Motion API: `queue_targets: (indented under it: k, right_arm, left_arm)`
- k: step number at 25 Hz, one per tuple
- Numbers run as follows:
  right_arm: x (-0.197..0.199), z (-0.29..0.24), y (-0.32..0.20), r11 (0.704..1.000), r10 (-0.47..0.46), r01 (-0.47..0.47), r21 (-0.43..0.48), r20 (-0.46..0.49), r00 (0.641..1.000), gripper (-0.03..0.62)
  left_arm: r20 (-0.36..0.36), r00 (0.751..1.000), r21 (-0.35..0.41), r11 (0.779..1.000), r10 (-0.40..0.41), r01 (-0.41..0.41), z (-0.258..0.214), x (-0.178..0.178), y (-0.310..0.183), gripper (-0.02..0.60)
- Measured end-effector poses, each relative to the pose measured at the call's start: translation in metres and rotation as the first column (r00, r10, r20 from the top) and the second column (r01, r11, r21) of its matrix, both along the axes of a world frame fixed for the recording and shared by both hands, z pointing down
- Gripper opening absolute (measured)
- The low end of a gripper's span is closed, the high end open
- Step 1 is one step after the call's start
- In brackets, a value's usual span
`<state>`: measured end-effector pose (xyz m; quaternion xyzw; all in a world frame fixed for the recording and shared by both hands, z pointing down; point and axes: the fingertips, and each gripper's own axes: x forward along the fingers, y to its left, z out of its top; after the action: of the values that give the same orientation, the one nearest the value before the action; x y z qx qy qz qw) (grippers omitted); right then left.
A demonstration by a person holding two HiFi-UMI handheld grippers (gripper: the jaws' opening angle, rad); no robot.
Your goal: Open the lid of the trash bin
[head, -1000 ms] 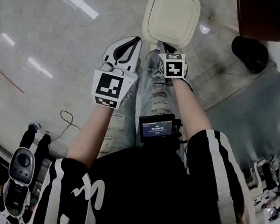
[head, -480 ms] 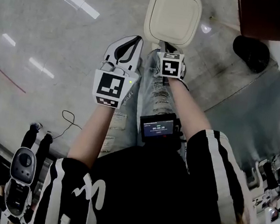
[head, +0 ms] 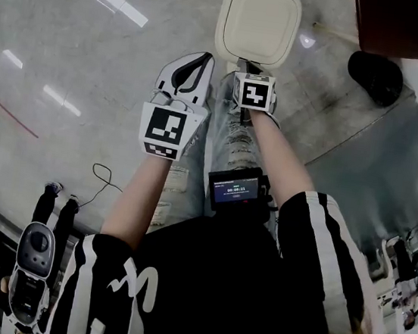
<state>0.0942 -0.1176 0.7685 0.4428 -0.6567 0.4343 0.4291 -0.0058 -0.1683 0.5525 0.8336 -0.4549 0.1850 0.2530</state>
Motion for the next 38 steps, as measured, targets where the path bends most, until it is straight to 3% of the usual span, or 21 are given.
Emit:
queue_targets:
  k: [4, 8, 16, 38]
  right_arm:
    - [0.001, 0.0, -0.001, 1.0, 0.024, -0.024, 0.012, -0.005, 1.0, 0.011]
    - [0.0, 0.0, 0.002, 0.999, -0.015, 0.017, 0.039, -0.042, 0.999, 0.011]
    - [0.0, -0.003, 0.0, 0.997, 0.021, -0.022, 0.071, 0.01, 1.0, 0.011]
    - [0.003, -0.023, -0.012, 0.994, -0.01, 0.011, 0.111, -0.006, 1.0, 0.011]
  left_arm:
    - [-0.001, 1.0, 0.007, 1.0, 0.004, -0.004, -0.003, 0.002, -0.004, 0.009]
    - [0.0, 1.0, 0.01, 1.0, 0.006, -0.006, -0.004, 0.003, -0.005, 0.009]
    - [-0.002, 1.0, 0.012, 1.0, 0.022, -0.022, -0.004, 0.005, -0.004, 0.009]
    - [-0.003, 0.999, 0.033, 0.998, 0.052, -0.052, -0.01, 0.011, -0.007, 0.009]
